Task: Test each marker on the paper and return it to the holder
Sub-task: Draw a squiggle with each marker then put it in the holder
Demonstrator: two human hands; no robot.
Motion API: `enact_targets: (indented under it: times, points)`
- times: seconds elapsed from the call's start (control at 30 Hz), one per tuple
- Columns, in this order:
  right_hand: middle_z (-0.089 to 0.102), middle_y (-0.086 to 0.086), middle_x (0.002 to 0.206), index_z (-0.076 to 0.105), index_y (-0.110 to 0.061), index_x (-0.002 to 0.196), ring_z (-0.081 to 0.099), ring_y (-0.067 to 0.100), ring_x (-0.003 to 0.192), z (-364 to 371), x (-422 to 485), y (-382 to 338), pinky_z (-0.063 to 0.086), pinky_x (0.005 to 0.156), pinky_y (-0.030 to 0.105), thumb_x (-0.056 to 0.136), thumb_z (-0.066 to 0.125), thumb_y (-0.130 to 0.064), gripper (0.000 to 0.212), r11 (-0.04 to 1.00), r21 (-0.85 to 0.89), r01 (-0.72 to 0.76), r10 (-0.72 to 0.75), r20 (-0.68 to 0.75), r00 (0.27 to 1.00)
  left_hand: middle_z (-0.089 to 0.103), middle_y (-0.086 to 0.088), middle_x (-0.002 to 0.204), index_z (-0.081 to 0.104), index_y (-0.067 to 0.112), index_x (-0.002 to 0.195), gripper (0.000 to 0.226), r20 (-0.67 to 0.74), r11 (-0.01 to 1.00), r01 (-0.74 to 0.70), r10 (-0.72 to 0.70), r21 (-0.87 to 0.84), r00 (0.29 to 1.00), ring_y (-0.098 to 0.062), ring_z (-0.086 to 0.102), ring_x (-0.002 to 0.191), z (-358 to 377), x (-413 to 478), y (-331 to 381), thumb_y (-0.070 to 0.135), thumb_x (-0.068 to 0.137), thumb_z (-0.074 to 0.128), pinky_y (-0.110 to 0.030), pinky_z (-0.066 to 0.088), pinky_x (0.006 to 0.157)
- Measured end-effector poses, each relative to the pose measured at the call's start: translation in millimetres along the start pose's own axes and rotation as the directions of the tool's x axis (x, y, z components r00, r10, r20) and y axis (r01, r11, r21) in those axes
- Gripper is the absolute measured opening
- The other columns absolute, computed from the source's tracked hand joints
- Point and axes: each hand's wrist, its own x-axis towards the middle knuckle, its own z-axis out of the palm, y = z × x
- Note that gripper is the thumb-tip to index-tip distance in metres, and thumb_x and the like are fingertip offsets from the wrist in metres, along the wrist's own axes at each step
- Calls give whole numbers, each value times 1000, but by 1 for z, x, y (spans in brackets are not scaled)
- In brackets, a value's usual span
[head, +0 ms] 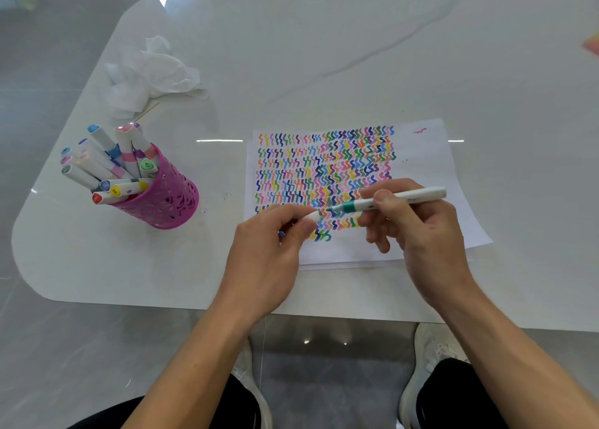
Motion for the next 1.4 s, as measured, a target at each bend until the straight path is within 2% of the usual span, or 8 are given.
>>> enact_targets:
  times: [0.13, 0.4, 0.57, 0.67, 0.77, 1.1, 1.23, 1.4]
  points:
    - [70, 11, 70, 74, -16, 90, 60, 23, 54, 0, -1, -2, 43, 47, 23, 96, 59, -22, 17, 999, 32, -4, 3, 15, 1000, 70, 16, 87, 74, 25, 105, 17, 50, 989, 38, -31, -144, 998, -5, 62, 86, 0, 0, 1, 33, 97, 62, -20, 48, 75]
    - [74, 9, 71, 76, -17, 88, 61, 18, 51, 2, -4, 0, 44, 46, 20, 96, 62, -27, 19, 998, -66, -11, 15, 59, 998, 62, 16, 82, 73, 31, 101, 11, 107, 996, -13, 22, -84, 994, -1, 51, 75, 3, -3, 2, 28, 97, 63, -8, 37, 64]
    - [76, 11, 74, 77, -14, 89, 65, 22, 54, 1, -2, -1, 49, 47, 25, 98, 64, -27, 21, 997, -71, -25, 32, 93, 995, 62, 16, 79, 72, 31, 100, 10, 124, 993, -5, 20, -117, 992, -5, 54, 75, 4, -2, 0, 29, 97, 63, -15, 42, 66]
    - [76, 15, 77, 77, -12, 90, 71, 28, 60, 2, -3, 0, 56, 52, 29, 98, 65, -24, 19, 999, -22, -40, 42, 113, 993, 70, 13, 80, 72, 34, 100, 12, 92, 980, 6, 13, -201, 996, -8, 64, 76, 5, -4, 2, 25, 96, 65, -23, 53, 70]
    - [78, 14, 80, 78, -15, 92, 75, 32, 66, 5, -5, 3, 61, 59, 33, 100, 66, -24, 17, 998, -8, -65, 66, 117, 991, 74, 11, 76, 73, 34, 99, 20, 40, 959, 25, -14, -284, 999, -7, 70, 71, 7, -8, 4, 16, 94, 67, -17, 55, 65]
    - [78, 19, 82, 83, -17, 94, 78, 36, 73, 11, -8, 4, 64, 68, 37, 95, 69, -31, 19, 980, 114, -162, 145, 145, 979, 74, 13, 78, 78, 25, 104, 18, -21, 964, 19, -26, -267, 999, -13, 71, 66, 10, -12, 6, 14, 92, 70, -22, 58, 66]
    - [79, 18, 90, 82, -16, 100, 79, 35, 81, 10, -7, 3, 65, 71, 36, 95, 66, -33, 24, 968, 146, -204, 175, 188, 967, 72, 16, 79, 77, 32, 98, 14, -16, 970, 1, -5, -242, 1000, -10, 69, 69, 2, -8, 10, 21, 91, 71, -24, 57, 66]
    - [78, 18, 84, 81, -13, 99, 77, 32, 72, 9, -4, 5, 64, 64, 34, 89, 72, -38, 29, 971, 109, -212, 194, 156, 969, 70, 13, 81, 74, 33, 93, 9, -130, 962, -67, 34, -263, 991, -8, 64, 71, -7, -7, 16, 26, 88, 75, -21, 52, 66]
